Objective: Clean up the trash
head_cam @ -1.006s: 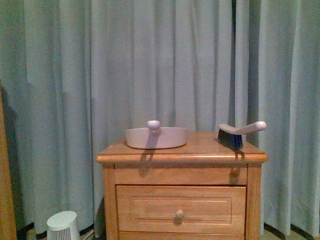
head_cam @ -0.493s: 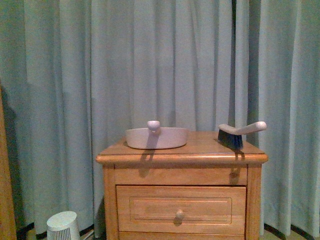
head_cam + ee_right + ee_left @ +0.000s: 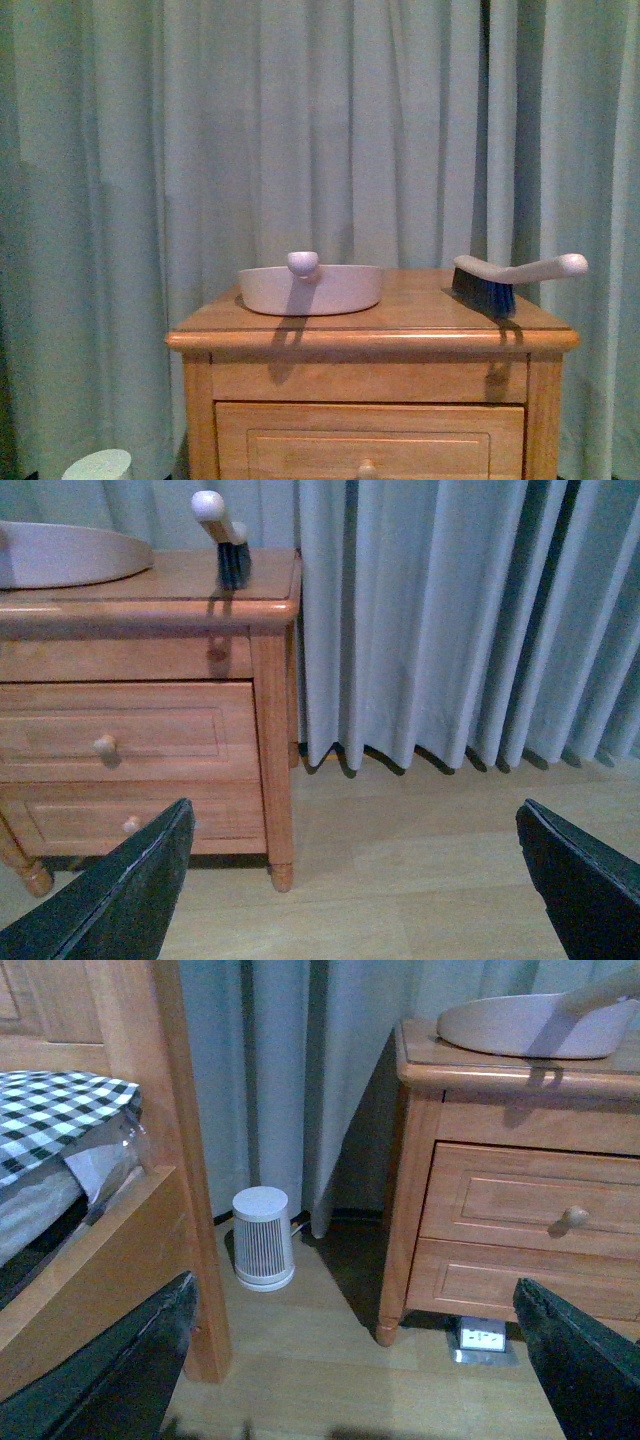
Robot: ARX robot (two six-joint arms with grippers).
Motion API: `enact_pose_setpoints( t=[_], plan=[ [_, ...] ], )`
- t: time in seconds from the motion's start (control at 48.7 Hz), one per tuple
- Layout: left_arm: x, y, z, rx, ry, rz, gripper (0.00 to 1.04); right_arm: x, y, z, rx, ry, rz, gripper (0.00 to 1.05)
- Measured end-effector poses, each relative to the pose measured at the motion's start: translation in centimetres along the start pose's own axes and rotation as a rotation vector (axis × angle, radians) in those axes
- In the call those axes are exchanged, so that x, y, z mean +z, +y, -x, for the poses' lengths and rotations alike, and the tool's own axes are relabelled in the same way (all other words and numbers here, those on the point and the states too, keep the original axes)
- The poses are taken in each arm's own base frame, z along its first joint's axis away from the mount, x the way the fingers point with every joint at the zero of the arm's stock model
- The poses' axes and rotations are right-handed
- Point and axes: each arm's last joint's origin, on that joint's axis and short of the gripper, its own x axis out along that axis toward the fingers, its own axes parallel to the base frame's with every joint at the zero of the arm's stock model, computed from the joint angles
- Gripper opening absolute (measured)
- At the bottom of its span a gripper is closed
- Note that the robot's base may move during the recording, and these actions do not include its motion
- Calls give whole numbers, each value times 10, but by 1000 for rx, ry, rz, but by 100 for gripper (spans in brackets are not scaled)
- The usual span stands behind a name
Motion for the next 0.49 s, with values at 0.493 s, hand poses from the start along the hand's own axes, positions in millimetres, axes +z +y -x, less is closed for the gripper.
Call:
enact_pose_setpoints(
  t=[0.493],
  plan=[
    [0, 0, 0, 1, 0, 0, 97, 0, 0, 0, 0, 0, 0, 97]
  ],
)
